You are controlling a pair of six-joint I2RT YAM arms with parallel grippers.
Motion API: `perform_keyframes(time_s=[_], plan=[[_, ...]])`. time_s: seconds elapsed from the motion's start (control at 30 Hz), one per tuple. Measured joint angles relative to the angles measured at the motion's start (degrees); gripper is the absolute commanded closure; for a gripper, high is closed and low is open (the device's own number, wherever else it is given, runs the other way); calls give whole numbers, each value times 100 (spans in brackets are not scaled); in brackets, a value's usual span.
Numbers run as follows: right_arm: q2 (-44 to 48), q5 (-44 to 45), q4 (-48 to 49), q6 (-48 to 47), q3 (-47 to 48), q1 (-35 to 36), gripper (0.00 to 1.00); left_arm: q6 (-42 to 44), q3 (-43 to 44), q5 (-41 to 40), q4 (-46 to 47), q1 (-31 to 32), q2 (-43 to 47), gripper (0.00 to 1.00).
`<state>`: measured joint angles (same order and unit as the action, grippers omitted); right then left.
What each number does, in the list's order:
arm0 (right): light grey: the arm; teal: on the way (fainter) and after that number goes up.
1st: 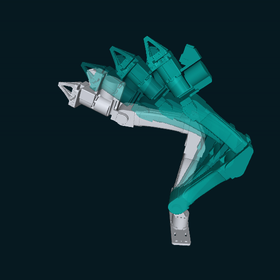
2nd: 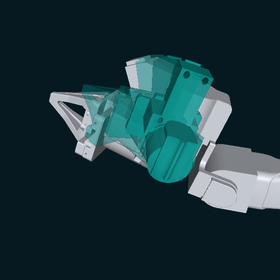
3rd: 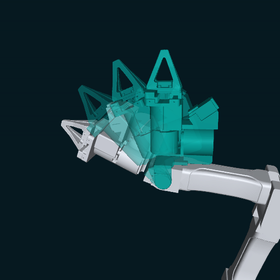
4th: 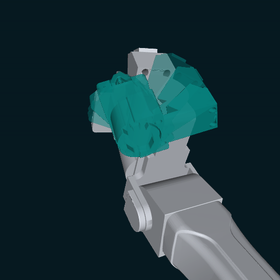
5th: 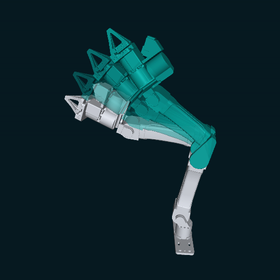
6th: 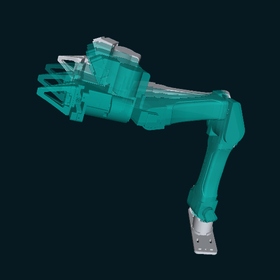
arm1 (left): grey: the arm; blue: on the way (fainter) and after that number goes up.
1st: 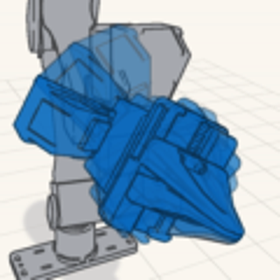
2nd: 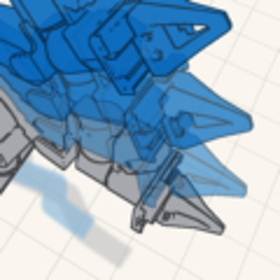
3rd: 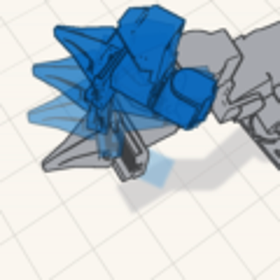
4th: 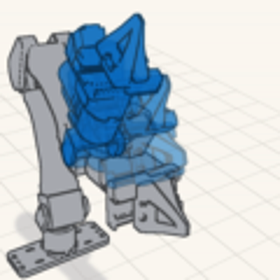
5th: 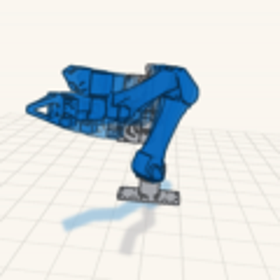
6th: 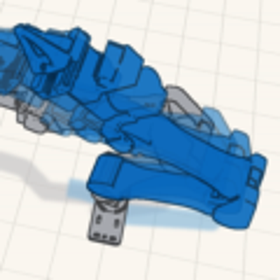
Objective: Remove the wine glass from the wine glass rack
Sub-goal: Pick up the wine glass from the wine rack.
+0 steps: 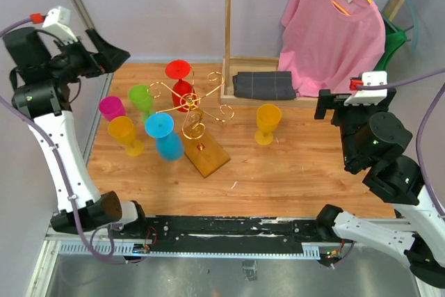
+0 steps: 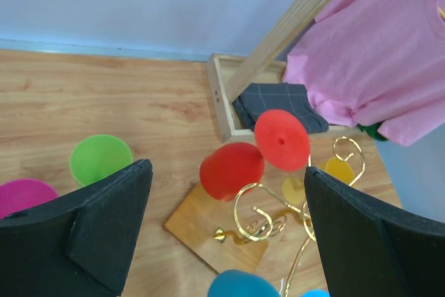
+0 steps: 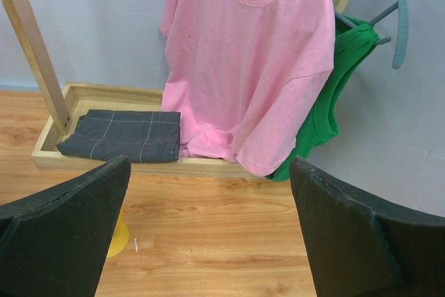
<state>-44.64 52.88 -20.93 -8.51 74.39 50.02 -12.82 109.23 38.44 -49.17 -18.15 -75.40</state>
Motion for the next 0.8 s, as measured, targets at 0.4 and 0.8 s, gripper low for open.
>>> perform_keyframes(time_s=[0.4,0.8], plan=[[-111,-42,-122,-11,22,13,1,-1882,-2669,4334,2260,-2592,575,7],[-385,-179,-109,-11,22,26,1,-4911,-3281,5012,6483,-2599,1335,1]])
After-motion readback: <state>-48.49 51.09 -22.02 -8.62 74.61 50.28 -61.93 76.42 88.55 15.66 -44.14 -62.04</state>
